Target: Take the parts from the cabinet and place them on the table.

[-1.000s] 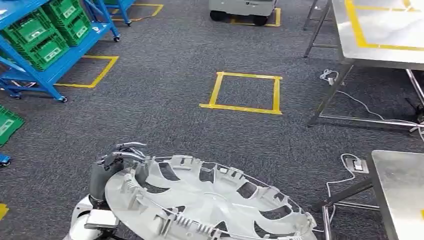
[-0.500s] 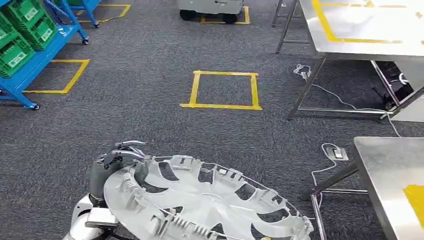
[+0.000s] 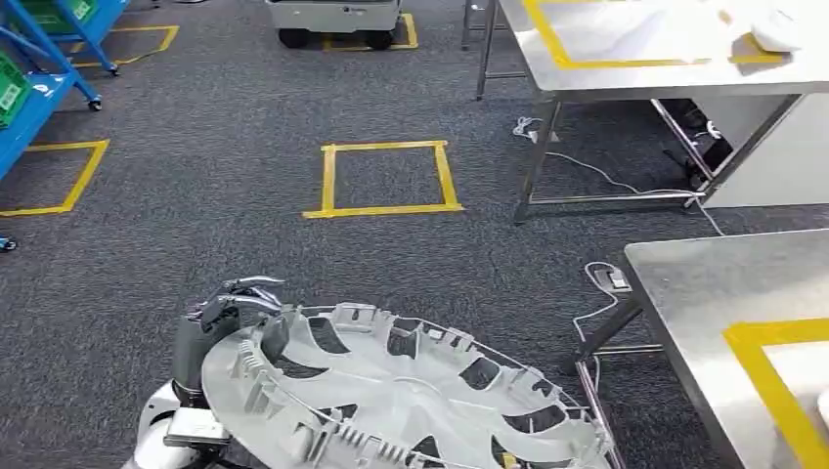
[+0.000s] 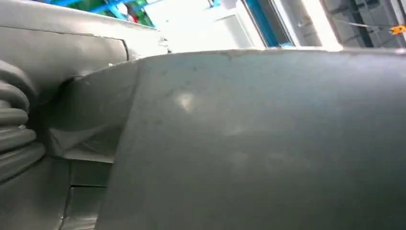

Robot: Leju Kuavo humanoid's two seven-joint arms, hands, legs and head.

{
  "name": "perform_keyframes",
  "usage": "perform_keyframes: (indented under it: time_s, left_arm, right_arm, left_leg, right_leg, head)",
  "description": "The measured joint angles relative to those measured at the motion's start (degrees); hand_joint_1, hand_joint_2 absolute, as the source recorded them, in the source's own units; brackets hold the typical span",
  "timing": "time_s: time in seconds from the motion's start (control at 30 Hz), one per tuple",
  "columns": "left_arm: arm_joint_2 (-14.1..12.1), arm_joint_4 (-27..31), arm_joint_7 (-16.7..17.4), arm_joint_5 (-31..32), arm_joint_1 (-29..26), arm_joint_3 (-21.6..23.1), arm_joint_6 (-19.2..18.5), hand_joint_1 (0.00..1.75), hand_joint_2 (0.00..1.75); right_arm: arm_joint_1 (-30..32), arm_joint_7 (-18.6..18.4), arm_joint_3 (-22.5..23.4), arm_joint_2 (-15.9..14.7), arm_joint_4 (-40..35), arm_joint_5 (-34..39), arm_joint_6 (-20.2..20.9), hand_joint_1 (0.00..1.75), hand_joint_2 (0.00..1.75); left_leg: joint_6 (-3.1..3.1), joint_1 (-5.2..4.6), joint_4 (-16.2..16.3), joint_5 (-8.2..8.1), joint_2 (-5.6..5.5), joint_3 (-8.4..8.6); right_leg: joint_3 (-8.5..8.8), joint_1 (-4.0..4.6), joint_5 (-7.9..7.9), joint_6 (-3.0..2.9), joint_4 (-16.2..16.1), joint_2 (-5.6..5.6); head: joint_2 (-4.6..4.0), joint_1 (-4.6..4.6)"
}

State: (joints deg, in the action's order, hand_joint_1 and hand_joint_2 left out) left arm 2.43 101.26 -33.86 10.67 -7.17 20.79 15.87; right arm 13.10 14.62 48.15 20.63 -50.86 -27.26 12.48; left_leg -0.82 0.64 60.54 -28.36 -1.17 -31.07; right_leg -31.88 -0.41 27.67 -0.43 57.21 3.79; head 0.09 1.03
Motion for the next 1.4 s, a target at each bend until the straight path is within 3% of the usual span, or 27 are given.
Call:
perform_keyframes:
  time_s: [0.03, 0.07, 0.17, 0.2, 0.23, 0.3, 0.37, 0.4, 0.43, 0.5, 0.53, 0.57, 0.7, 0.77, 0.83, 0.87, 0.9, 0.97, 1.03, 1.07, 1.1, 1.2, 1.23, 1.27, 1.3, 1.33, 1.4]
  left_arm:
    - [0.0, 0.0, 0.0, 0.0, 0.1, 0.0, 0.0, 1.75, 1.75]
    - [0.0, 0.0, 0.1, 0.0, 0.0, 0.0, 0.0, 1.75, 1.75]
    - [0.1, 0.0, 0.1, 0.0, 0.1, 0.0, 0.0, 1.75, 1.75]
    - [0.1, 0.0, 0.1, 0.0, 0.2, 0.0, 0.0, 1.75, 1.75]
    - [0.1, 0.0, 0.1, 0.0, 0.2, 0.0, 0.0, 1.75, 1.75]
    - [0.1, 0.0, 0.1, 0.0, 0.1, 0.0, -0.1, 1.75, 1.75]
    - [0.1, 0.0, 0.1, 0.0, 0.1, 0.0, -0.1, 1.75, 1.75]
    - [0.1, 0.0, 0.1, 0.0, 0.0, 0.0, -0.1, 1.75, 1.75]
    - [0.1, 0.0, 0.1, 0.0, 0.0, 0.0, -0.1, 1.75, 1.75]
    - [0.1, 0.0, 0.1, 0.0, 0.1, 0.0, -0.1, 1.75, 1.75]
    - [0.1, 0.0, 0.1, 0.0, 0.1, 0.0, -0.1, 1.75, 1.75]
    - [0.1, 0.0, 0.1, 0.0, 0.1, 0.0, -0.1, 1.75, 1.75]
    - [0.1, 0.0, 0.1, 0.0, 0.2, 0.0, -0.1, 1.75, 1.75]
    - [0.1, 0.0, 0.1, 0.0, 0.2, 0.0, -0.1, 1.75, 1.75]
    - [0.0, 0.0, 0.1, 0.0, 0.1, 0.0, 0.0, 1.75, 1.75]
    - [0.0, 0.0, 0.1, 0.0, 0.0, 0.0, 0.0, 1.75, 1.75]
    - [0.0, 0.0, 0.1, 0.0, -0.1, 0.0, 0.0, 1.75, 1.75]
    - [0.0, 0.0, 0.1, 0.0, -0.1, 0.0, 0.0, 1.75, 1.75]
    - [0.0, 0.0, 0.1, 0.0, -0.1, 0.0, 0.0, 1.75, 1.75]
    - [0.0, 0.0, 0.1, 0.0, -0.1, 0.0, 0.0, 1.75, 1.75]
    - [0.0, 0.0, 0.1, 0.0, -0.1, 0.0, 0.0, 1.75, 1.75]
    - [0.0, 0.0, 0.1, 0.0, -0.1, 0.0, 0.0, 1.75, 1.75]
    - [0.1, 0.0, 0.1, 0.0, 0.0, 0.0, -0.1, 1.75, 1.75]
    - [0.1, 0.0, 0.1, 0.0, 0.0, 0.0, -0.1, 1.75, 1.75]
    - [0.1, 0.0, 0.1, 0.0, 0.0, 0.0, -0.1, 1.75, 1.75]
    - [0.1, 0.0, 0.1, 0.0, -0.1, 0.0, -0.1, 1.75, 1.75]
    - [0.1, 0.0, 0.1, 0.0, -0.1, 0.0, -0.1, 1.75, 1.75]
  right_arm:
    - [0.0, 0.0, 0.0, 0.0, 0.0, 0.0, 0.0, 0.00, 0.00]
    - [-0.1, 0.0, 0.0, 0.0, 0.0, 0.0, 0.0, 0.00, 0.00]
    - [0.1, 0.0, 0.0, 0.0, 0.1, 0.0, 0.0, 0.00, 0.00]
    - [0.1, 0.0, 0.0, 0.0, 0.1, 0.0, 0.0, 0.00, 0.00]
    - [0.2, 0.0, 0.1, 0.0, 0.1, 0.0, 0.0, 0.00, 0.00]
    - [-0.1, 0.0, 0.0, 0.0, 0.1, 0.0, 0.0, 0.00, 0.00]
    - [0.0, 0.0, 0.0, 0.0, 0.1, 0.0, 0.0, 0.00, 0.00]
    - [0.0, 0.0, 0.0, 0.0, 0.2, 0.0, 0.0, 0.00, 0.00]
    - [0.1, 0.0, 0.0, 0.0, 0.2, 0.0, 0.0, 0.00, 0.00]
    - [0.1, 0.0, 0.1, 0.0, 0.2, 0.0, 0.0, 0.00, 0.00]
    - [0.1, 0.0, 0.1, 0.0, 0.2, 0.0, 0.0, 0.00, 0.00]
    - [-0.1, 0.1, 0.1, 0.0, 0.2, 0.0, 0.0, 0.00, 0.00]
    - [0.1, 0.1, 0.1, 0.0, 0.2, 0.0, 0.0, 0.00, 0.00]
    - [0.0, 0.2, 0.1, 0.0, 0.2, 0.0, 0.0, 0.00, 0.00]
    - [-0.1, 0.1, 0.1, 0.0, 0.2, 0.0, 0.0, 0.00, 0.00]
    - [-0.1, 0.1, 0.1, 0.0, 0.2, 0.0, 0.0, 0.00, 0.00]
    - [0.0, 0.1, 0.1, 0.0, 0.2, 0.0, 0.0, 0.00, 0.00]
    - [0.0, 0.1, 0.2, 0.0, 0.2, 0.0, 0.0, 0.00, 0.00]
    - [0.0, 0.1, 0.2, 0.0, 0.2, 0.0, 0.0, 0.00, 0.00]
    - [0.0, 0.1, 0.2, 0.0, 0.2, 0.0, 0.0, 0.00, 0.00]
    - [-0.1, 0.1, 0.2, 0.0, 0.2, 0.0, 0.0, 0.00, 0.00]
    - [0.1, 0.1, 0.2, 0.0, 0.2, 0.0, 0.0, 0.00, 0.00]
    - [0.1, 0.1, 0.3, 0.0, 0.2, 0.0, 0.0, 0.00, 0.00]
    - [0.2, 0.1, 0.3, 0.0, 0.2, 0.0, 0.0, 0.00, 0.00]
    - [0.0, 0.1, 0.3, 0.0, 0.2, 0.0, 0.0, 0.00, 0.00]
    - [0.0, 0.1, 0.3, 0.0, 0.2, 0.0, 0.0, 0.00, 0.00]
    - [0.0, 0.1, 0.3, 0.0, 0.2, 0.0, 0.0, 0.00, 0.00]
  left_leg:
    - [0.12, 0.27, -1.9, -0.94, -2.67, 0.97]
    - [0.22, 0.29, -3.4, -0.77, -2.94, 1.19]
    - [1.21, -0.23, -3.1, -0.56, -1.80, 0.58]
    - [1.80, 0.10, -3.6, -0.18, -1.03, 0.67]
    - [1.97, 0.04, -3.7, -0.09, -0.52, 0.73]
    - [2.42, -0.23, -3.7, -0.13, 0.79, 0.61]
    - [2.50, -0.51, -3.6, -0.16, 2.18, 0.51]
    - [2.51, -0.62, -3.6, -0.17, 2.76, 0.52]
    - [2.51, -0.73, -3.6, -0.18, 3.33, 0.54]
    - [2.44, -0.86, -3.6, -0.24, 4.13, 0.68]
    - [2.31, -0.93, -3.6, -0.33, 4.39, 0.80]
    - [1.99, -1.40, -3.5, -0.51, 4.73, 0.71]
    - [0.89, -1.30, -3.5, -0.53, 6.08, 1.03]
    - [0.31, -0.95, -1.2, -2.73, 3.26, 0.16]
    - [-0.05, -0.63, 8.6, -7.89, 1.72, -4.31]
    - [-0.13, -0.63, 13.1, -9.56, 1.59, -6.47]
    - [-0.17, -0.61, 15.5, -9.74, 1.59, -7.68]
    - [-0.08, -0.52, 11.4, -5.79, 1.53, -5.89]
    - [0.13, -0.23, 1.0, -0.23, 0.11, -0.98]
    - [0.27, 0.00, -1.7, -0.22, -2.33, 0.37]
    - [0.39, 0.11, -3.3, -0.57, -2.72, 0.68]
    - [1.33, -0.31, -3.0, -0.32, -1.56, 0.19]
    - [1.90, 0.07, -3.6, 0.04, -0.72, 0.34]
    - [2.13, 0.00, -3.6, 0.06, -0.21, 0.36]
    - [2.42, -0.07, -3.6, 0.03, 0.37, 0.27]
    - [2.48, -0.18, -3.6, 0.02, 1.09, 0.24]
    - [2.62, -0.33, -3.5, -0.07, 2.45, 0.18]
  right_leg:
    - [-0.26, -0.09, -0.11, 0.35, 0.0, 0.33]
    - [-0.84, 0.21, -0.09, 0.76, 0.6, 0.93]
    - [-1.74, -0.43, -0.89, 2.11, 0.2, 2.15]
    - [-2.32, -0.52, -0.51, 2.17, 0.4, 1.51]
    - [-2.85, -0.32, 0.49, 2.29, 1.6, -0.61]
    - [-6.71, -0.31, 4.97, 2.58, 10.2, -3.02]
    - [-10.55, -0.31, 8.02, 2.83, 18.4, -3.36]
    - [-10.71, -0.31, 7.61, 2.81, 18.9, -3.36]
    - [-9.43, -0.30, 6.01, 2.72, 16.7, -3.42]
    - [-3.85, -0.21, 1.47, 2.23, 6.7, -4.37]
    - [-0.91, -0.07, 0.26, 1.96, 1.7, -5.86]
    - [0.13, 0.51, 1.23, 1.74, 0.2, -6.96]
    - [-0.13, 0.41, 0.57, 0.65, -0.2, -5.10]
    - [0.17, 0.04, 0.21, 0.09, -0.5, -4.36]
    - [-0.01, 0.09, 0.11, -0.19, -0.4, -3.42]
    - [-0.14, 0.13, 0.06, -0.26, -0.4, -2.95]
    - [-0.16, 0.15, 0.04, -0.28, -0.4, -2.41]
    - [-0.05, 0.14, 0.01, -0.26, -0.3, -1.21]
    - [0.11, 0.11, 0.07, -0.09, -0.1, -0.06]
    - [-0.16, 0.16, 0.08, 0.12, 0.0, 0.32]
    - [-0.60, 0.38, 0.08, 0.51, 0.5, 0.88]
    - [-1.44, -0.10, -0.52, 1.67, 0.2, 2.07]
    - [-2.07, -0.17, -0.15, 1.93, 0.6, 1.88]
    - [-2.69, 0.08, 0.95, 2.04, 2.0, -0.40]
    - [-4.52, 0.12, 3.25, 2.20, 5.8, -2.02]
    - [-6.77, 0.04, 5.55, 2.32, 10.7, -2.82]
    - [-10.19, -0.12, 8.08, 2.59, 18.1, -3.30]
  head:
    - [0.00, -0.09]
    - [0.00, -0.02]
    - [0.00, -0.04]
    - [0.00, -0.07]
    - [0.00, -0.24]
    - [0.00, -0.48]
    - [0.00, -0.48]
    - [0.00, -0.46]
    - [0.00, -0.48]
    - [0.00, -0.44]
    - [0.00, -0.50]
    - [0.00, -0.44]
    - [0.00, -0.42]
    - [0.00, -0.06]
    - [0.00, 0.13]
    - [0.00, 0.11]
    - [0.00, 0.17]
    - [0.00, 0.15]
    - [0.00, 0.13]
    - [0.00, 0.11]
    - [0.00, 0.06]
    - [0.00, 0.02]
    - [0.00, 0.13]
    - [0.00, -0.18]
    - [0.00, -0.50]
    - [0.00, -0.41]
    - [0.00, -0.46]
